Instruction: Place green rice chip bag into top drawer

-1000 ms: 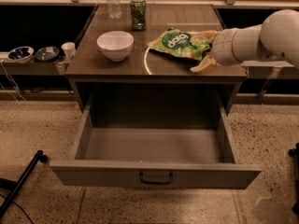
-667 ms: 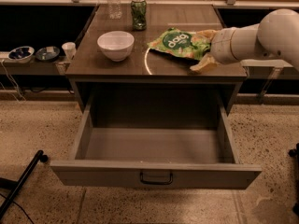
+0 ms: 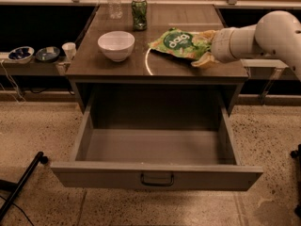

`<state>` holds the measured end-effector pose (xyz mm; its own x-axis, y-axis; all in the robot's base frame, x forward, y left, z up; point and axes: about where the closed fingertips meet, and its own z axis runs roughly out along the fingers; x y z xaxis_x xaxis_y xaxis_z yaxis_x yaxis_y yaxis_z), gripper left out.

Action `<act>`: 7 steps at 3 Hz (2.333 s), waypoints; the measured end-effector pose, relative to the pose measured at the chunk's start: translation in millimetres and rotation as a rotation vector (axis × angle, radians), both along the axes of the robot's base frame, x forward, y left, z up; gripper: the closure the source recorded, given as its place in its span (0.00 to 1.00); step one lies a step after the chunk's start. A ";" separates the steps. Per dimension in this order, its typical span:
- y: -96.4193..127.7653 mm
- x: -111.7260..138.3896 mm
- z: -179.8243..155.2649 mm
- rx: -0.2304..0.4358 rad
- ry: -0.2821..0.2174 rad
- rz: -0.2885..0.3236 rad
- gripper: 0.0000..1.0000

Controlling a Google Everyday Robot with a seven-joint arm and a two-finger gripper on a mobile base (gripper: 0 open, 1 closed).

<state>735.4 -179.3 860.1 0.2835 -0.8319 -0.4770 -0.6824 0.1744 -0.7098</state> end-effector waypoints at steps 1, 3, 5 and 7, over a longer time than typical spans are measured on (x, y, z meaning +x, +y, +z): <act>-19.2 13.4 -23.1 -0.003 0.015 -0.049 0.59; -3.9 -4.5 -0.7 0.036 -0.035 0.014 1.00; 29.0 -123.7 70.1 0.220 -0.100 0.185 1.00; 17.9 -215.0 -44.7 0.359 0.111 0.148 1.00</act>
Offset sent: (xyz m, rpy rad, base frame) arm 0.0079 -0.0192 -0.0248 -0.0038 -0.0398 -0.0370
